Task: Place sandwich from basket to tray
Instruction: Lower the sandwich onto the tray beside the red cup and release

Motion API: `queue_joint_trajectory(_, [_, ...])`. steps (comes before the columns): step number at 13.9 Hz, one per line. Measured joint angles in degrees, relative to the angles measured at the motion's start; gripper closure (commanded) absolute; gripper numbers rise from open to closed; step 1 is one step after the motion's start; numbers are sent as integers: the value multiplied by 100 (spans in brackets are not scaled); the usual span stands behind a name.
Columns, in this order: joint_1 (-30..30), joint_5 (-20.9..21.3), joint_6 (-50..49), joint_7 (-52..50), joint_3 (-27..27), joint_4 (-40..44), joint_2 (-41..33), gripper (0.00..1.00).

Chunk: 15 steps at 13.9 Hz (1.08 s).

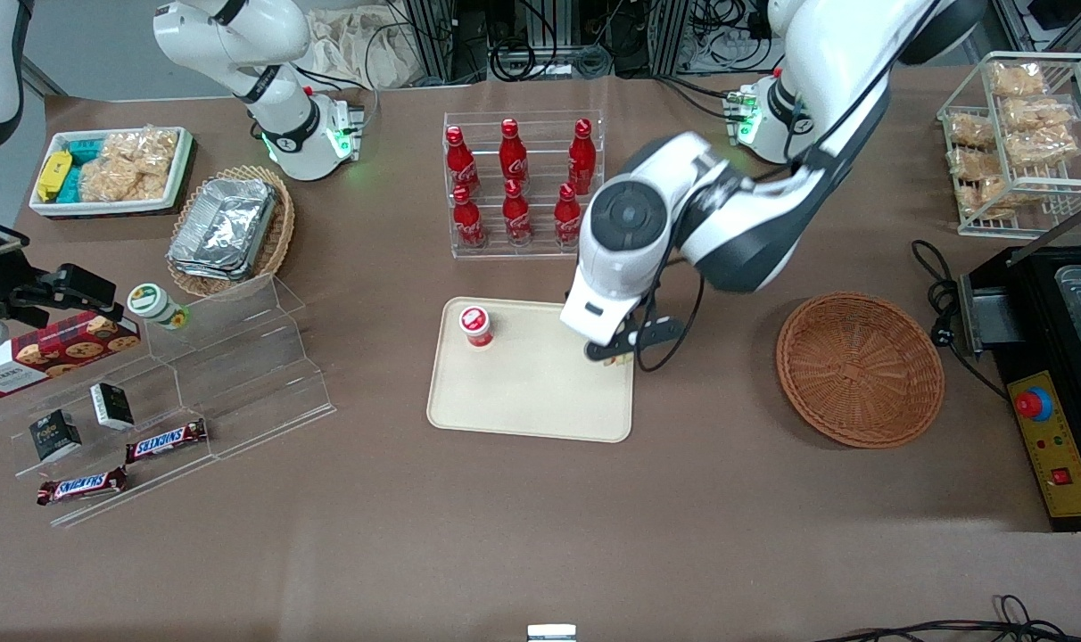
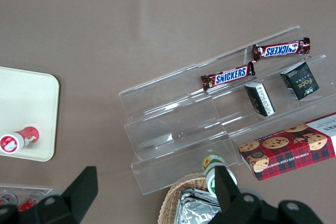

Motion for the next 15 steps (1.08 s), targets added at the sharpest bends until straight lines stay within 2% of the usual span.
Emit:
queue_joint_trajectory(4, [21,538,310,-4,33,12,852,100])
queue_joint_trajectory(9, [-77,576,769,-4,330,29,1179,99])
queue_joint_trajectory(13, [-225,576,1009,-4,544,30,1274,83])
queue_joint_trajectory(15, [-243,576,1097,-4,551,35,1300,60])
